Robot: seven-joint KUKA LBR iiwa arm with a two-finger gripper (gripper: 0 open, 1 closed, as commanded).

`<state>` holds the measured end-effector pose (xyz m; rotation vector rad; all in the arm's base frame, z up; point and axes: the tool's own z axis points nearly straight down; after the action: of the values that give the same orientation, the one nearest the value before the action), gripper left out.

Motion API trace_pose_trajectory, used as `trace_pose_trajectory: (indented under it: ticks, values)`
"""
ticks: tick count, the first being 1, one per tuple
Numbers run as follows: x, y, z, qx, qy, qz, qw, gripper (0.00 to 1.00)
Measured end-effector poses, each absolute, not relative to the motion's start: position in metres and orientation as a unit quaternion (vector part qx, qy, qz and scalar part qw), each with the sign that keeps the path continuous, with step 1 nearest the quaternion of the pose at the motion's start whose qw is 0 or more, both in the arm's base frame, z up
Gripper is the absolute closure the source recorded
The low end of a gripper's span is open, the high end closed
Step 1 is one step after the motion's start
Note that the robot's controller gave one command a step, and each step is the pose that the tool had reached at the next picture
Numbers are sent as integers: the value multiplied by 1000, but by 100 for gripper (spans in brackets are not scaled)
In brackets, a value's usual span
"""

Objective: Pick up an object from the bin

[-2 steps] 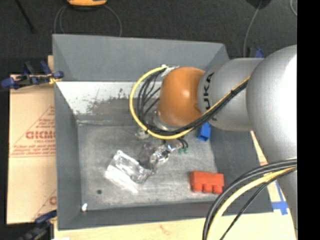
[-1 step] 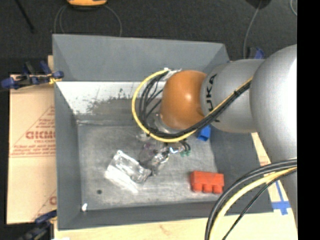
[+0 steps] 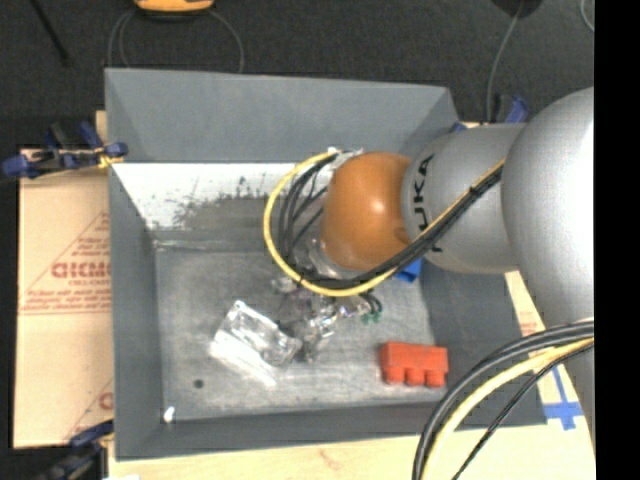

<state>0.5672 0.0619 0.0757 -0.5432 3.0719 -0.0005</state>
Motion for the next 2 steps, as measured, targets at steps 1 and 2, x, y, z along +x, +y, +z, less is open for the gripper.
trace_pose_trajectory:
  ticks: [1,2]
  values:
    - [568,62,77,-174,985,0,10,100]
    - [590,69,154,-177,984,-1,7,100]
